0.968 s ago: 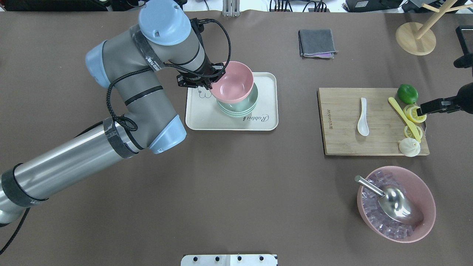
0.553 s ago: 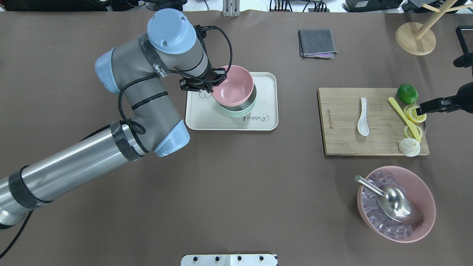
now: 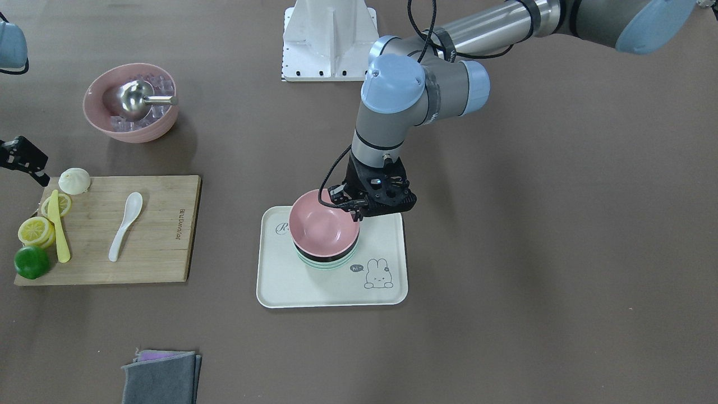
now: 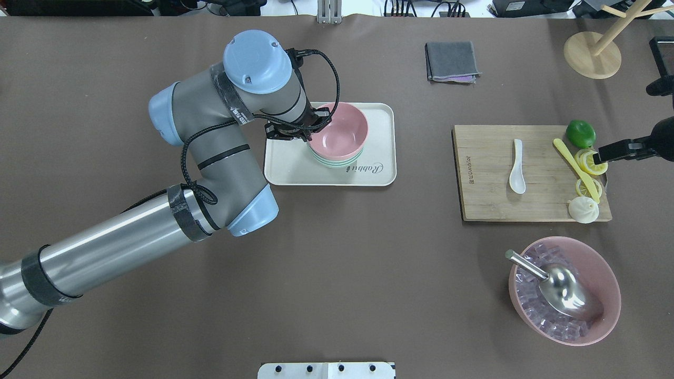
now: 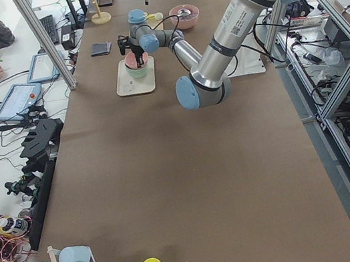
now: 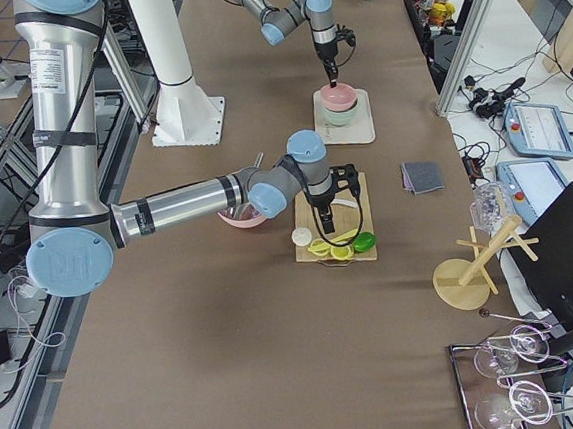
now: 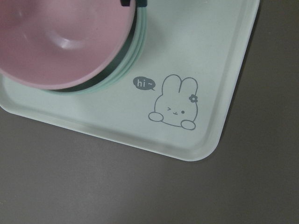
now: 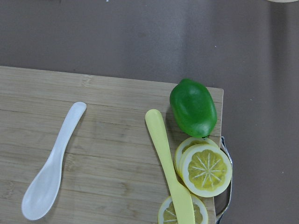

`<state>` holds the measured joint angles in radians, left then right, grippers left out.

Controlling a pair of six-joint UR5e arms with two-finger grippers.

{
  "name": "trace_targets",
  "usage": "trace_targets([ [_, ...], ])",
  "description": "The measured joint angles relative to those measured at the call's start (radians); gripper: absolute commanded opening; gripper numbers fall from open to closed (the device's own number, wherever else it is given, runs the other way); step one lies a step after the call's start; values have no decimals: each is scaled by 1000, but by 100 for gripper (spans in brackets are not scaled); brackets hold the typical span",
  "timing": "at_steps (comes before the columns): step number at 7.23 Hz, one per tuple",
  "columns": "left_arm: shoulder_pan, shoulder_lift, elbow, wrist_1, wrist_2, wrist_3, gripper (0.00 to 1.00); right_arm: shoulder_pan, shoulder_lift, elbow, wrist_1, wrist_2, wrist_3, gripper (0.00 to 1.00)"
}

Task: Stack pink bowl on green and place spoon
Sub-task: 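Lower the pink bowl into the green bowl and open left gripper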

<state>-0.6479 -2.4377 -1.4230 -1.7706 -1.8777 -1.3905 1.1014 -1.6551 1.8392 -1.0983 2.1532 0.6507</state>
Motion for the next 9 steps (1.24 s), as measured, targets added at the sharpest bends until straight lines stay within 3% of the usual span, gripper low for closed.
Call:
trace_targets([
  [9, 2, -1, 28, -16, 34, 2, 0, 0, 0, 0, 0, 1, 1, 100],
])
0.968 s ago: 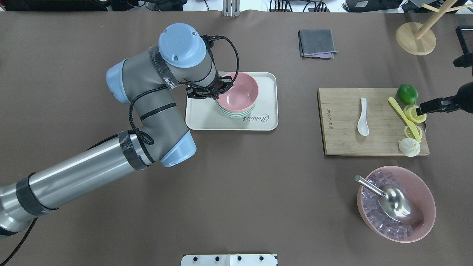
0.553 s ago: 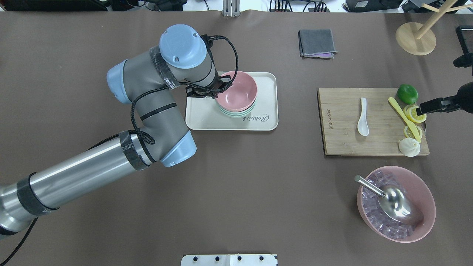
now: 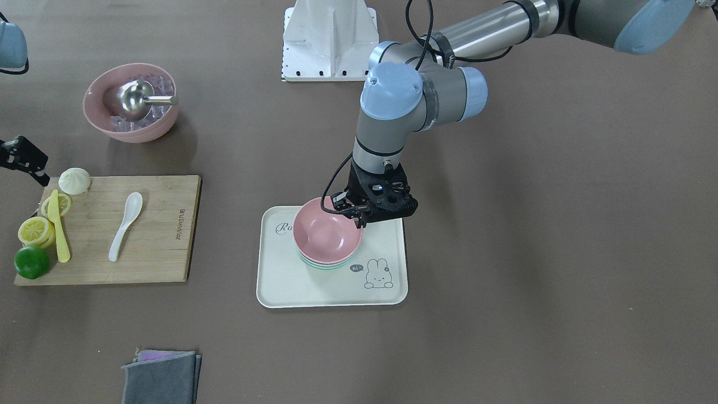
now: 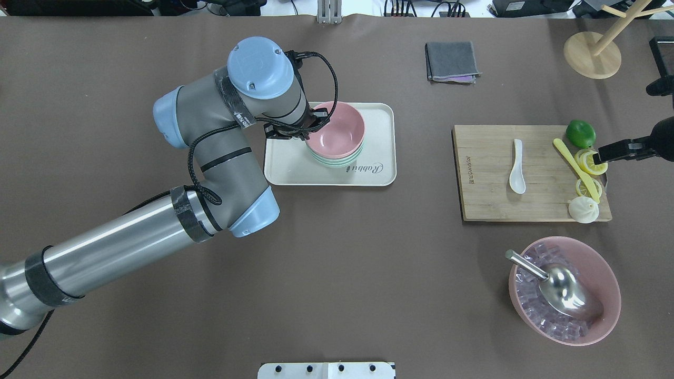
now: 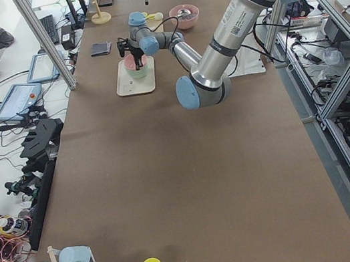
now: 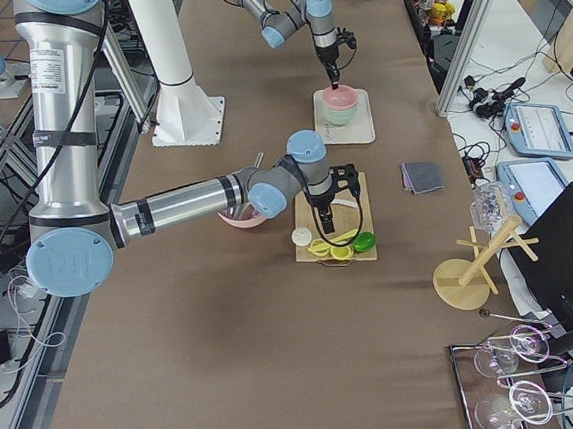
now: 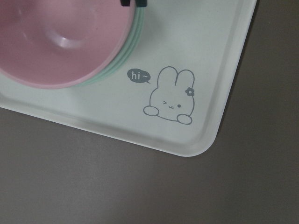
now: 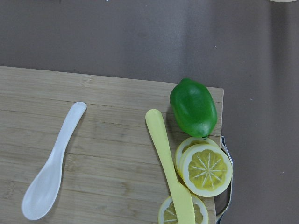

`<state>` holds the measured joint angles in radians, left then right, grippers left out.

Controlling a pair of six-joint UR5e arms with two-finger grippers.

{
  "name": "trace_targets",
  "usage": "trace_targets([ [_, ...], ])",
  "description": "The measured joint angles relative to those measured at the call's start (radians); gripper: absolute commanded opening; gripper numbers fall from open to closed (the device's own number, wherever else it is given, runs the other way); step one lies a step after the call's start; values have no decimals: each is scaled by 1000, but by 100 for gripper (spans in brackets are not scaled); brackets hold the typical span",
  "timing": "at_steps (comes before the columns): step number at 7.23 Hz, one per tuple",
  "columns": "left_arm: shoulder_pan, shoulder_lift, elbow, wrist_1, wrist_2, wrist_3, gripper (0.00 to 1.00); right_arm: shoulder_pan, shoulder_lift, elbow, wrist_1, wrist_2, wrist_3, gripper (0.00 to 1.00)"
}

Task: Stack pink bowl on green and place spoon
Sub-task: 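Lower the pink bowl into the green bowl and open left gripper, then withdraw the left arm to rest while the right arm reaches toward the board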

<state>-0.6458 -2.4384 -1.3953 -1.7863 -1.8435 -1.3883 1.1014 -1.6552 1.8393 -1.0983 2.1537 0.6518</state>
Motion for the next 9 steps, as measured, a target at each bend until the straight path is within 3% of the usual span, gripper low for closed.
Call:
trace_targets([
  [8, 6, -1, 2, -2, 17, 0, 1, 0, 0, 0, 0, 0, 0, 100],
  [9, 7, -1, 2, -1, 18, 0, 37, 0, 0, -1, 0, 0, 0, 100],
])
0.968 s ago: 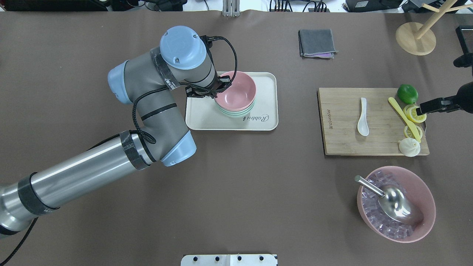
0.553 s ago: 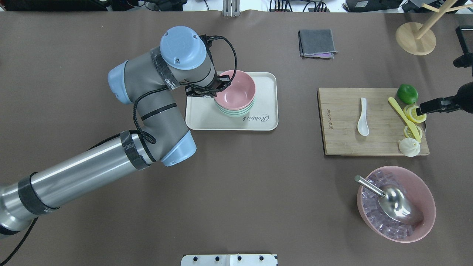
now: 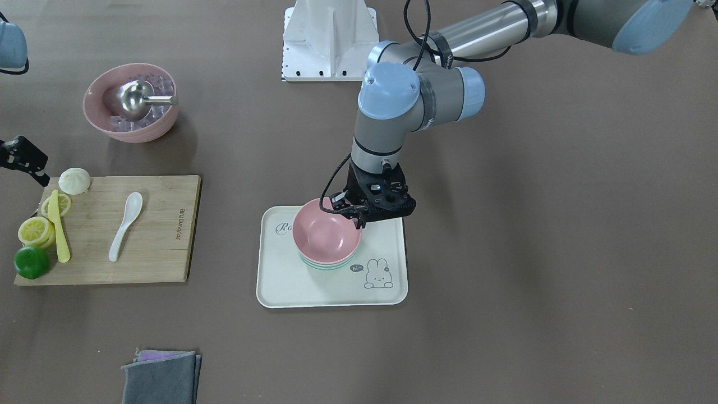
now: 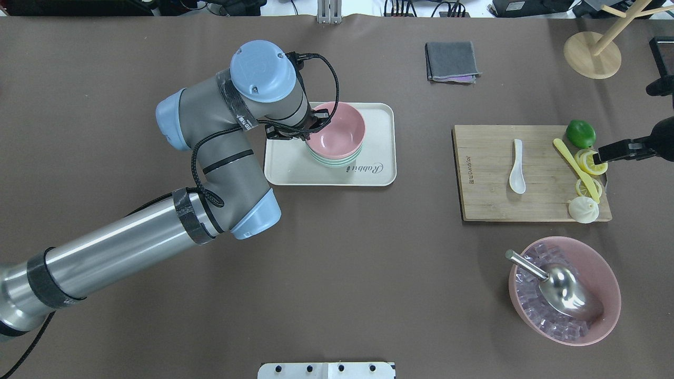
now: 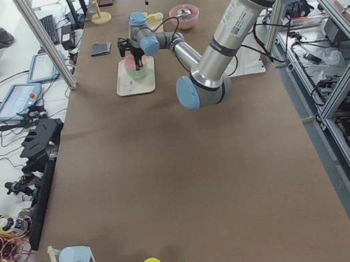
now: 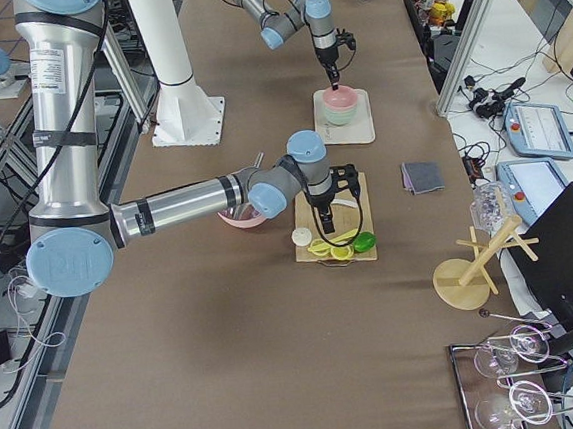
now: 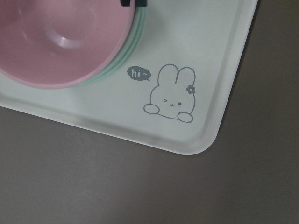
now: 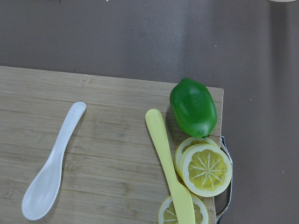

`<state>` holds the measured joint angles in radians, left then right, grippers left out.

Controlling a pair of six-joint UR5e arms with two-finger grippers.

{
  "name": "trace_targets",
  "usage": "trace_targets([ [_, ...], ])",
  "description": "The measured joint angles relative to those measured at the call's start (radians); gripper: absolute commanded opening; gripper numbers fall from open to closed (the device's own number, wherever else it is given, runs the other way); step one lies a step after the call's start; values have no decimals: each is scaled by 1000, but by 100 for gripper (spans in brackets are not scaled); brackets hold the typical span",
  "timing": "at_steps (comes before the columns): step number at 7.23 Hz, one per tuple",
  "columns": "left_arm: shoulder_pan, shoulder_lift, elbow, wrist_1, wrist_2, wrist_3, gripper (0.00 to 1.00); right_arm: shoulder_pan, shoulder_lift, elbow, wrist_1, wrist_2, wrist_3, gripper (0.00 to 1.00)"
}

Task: Stack pink bowl on green and place spoon
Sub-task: 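Withdraw the left arm to rest while the right arm reaches toward the board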

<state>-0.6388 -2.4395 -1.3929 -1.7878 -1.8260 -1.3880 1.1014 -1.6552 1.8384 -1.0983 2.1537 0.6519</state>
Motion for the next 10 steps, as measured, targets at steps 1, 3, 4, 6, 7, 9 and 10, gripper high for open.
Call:
trace_targets([
  [1, 0, 0, 0, 0, 0, 1, 88, 0, 0, 0, 0, 0, 0, 100],
  [3, 1, 1, 0, -7, 15, 4, 98, 0, 0, -1, 0, 0, 0, 100],
  [4, -1, 3, -5, -19, 23, 7, 98, -1, 0, -1, 0, 0, 0, 100],
  [6, -30, 25, -60, -4, -15, 67, 98, -3, 1, 1, 0, 0, 5, 100],
  [7, -72, 73, -131, 42, -81, 134, 98, -8, 6, 2, 0, 0, 19, 100],
  [9, -214, 242, -362, 227, -215, 410, 98, -39, 31, 13, 0, -2, 99, 100],
  [10, -304, 321, -448, 326, -256, 586, 98, -71, 52, 19, -1, -19, 163, 100],
])
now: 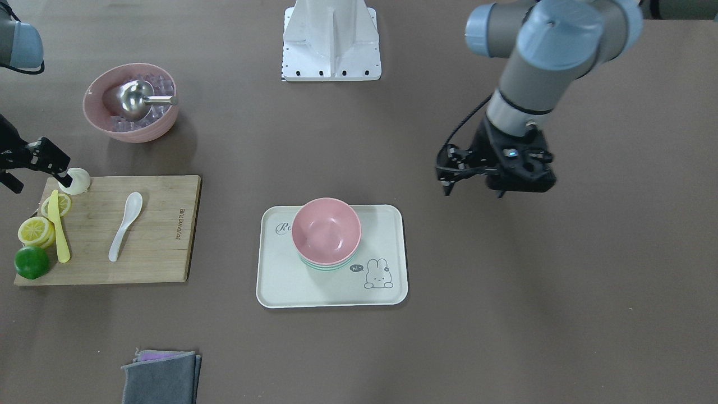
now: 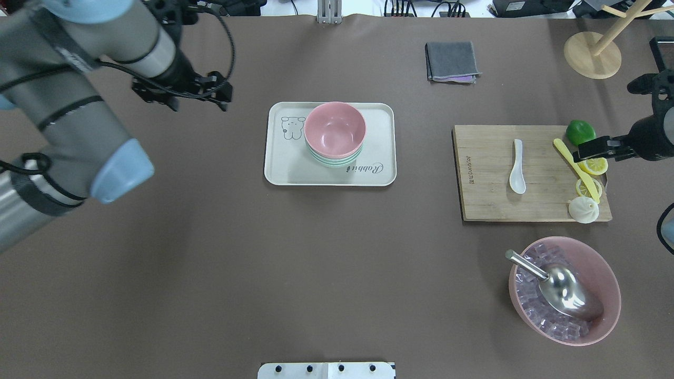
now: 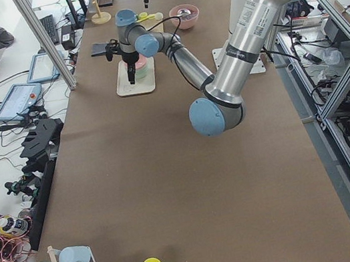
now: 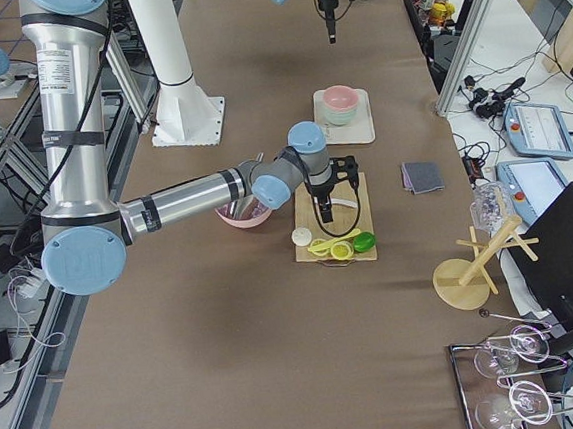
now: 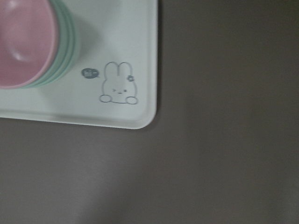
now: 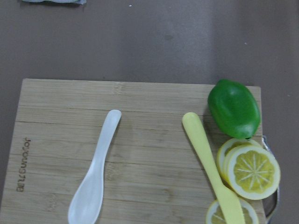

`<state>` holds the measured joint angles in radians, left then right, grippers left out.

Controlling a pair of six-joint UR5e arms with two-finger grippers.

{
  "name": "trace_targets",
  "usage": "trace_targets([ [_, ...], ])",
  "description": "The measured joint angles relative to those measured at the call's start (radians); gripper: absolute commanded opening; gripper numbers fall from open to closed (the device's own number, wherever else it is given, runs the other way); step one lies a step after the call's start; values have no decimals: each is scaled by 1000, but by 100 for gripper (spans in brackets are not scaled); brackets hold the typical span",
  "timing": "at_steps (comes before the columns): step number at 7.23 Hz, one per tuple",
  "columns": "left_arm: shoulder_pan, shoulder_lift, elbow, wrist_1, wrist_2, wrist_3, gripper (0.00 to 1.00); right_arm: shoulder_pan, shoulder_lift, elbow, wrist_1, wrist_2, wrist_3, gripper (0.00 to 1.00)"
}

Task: Stack pink bowl on green and place spoon
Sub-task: 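Withdraw the left arm to rest while the right arm reaches toward the board, then lower the right gripper and grasp the white spoon on the board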

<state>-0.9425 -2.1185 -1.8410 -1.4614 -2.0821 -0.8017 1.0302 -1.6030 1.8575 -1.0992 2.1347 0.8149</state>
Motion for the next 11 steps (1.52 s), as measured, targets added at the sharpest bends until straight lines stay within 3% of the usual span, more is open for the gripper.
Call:
trace_targets([
  [2, -231, 157, -47, 99, -89, 432, 98, -98, 56, 6, -2, -91, 154, 100],
  [3, -368, 214, 1, 112, -140, 678, 98, -143, 79, 6, -4, -138, 225, 99],
  [5, -649, 257, 218, 116, -207, 1151, 98, -205, 99, -7, -10, -219, 319, 98],
  [7, -804, 304, 332, 110, -223, 1303, 98, -220, 110, -57, -11, -246, 330, 95],
  [8, -829, 336, 347, 104, -224, 1319, 98, -221, 129, -103, -8, -262, 327, 89],
  [10, -842, 392, 350, 42, -225, 1325, 98, -222, 168, -172, -3, -284, 330, 62],
  [11, -842, 410, 351, 0, -225, 1322, 98, -222, 175, -184, -2, -287, 338, 61],
])
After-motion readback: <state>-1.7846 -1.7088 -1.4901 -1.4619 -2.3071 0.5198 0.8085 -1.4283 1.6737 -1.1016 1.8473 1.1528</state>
